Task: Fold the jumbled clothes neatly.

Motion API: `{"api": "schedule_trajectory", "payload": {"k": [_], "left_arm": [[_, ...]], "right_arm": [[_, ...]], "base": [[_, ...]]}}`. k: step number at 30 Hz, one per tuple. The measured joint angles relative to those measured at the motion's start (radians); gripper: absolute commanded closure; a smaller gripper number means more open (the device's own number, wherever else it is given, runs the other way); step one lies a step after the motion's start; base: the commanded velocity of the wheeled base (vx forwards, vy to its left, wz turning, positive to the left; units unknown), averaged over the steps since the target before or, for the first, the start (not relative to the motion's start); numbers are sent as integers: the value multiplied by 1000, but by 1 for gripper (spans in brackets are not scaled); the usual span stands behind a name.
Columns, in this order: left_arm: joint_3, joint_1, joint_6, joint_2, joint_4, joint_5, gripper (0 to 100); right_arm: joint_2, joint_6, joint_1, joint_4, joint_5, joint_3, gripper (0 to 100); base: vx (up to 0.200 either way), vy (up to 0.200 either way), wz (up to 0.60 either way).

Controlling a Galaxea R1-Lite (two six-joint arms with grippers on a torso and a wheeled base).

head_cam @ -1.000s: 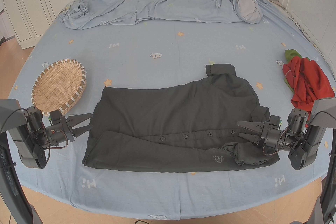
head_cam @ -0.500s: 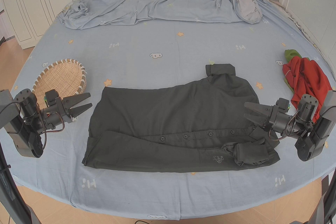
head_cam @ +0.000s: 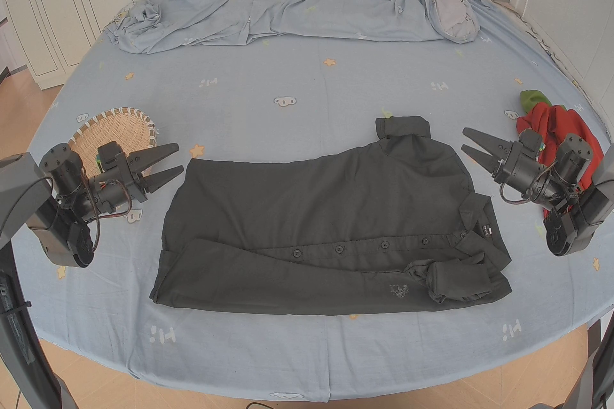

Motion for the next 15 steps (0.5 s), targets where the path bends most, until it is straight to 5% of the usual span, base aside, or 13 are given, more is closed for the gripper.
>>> {"api": "schedule_trajectory", "payload": {"k": [7,15], "left_arm": [[-13,-27,-1,-6,0,49,0],[-15,-40,4,-8,0,62,0]], "right_arm": [[-53,-71,-5,0,-37,-6,0],[-57,-382,-7,1,-189,16,0]], "base": [[0,0,0],[0,0,0]]}}
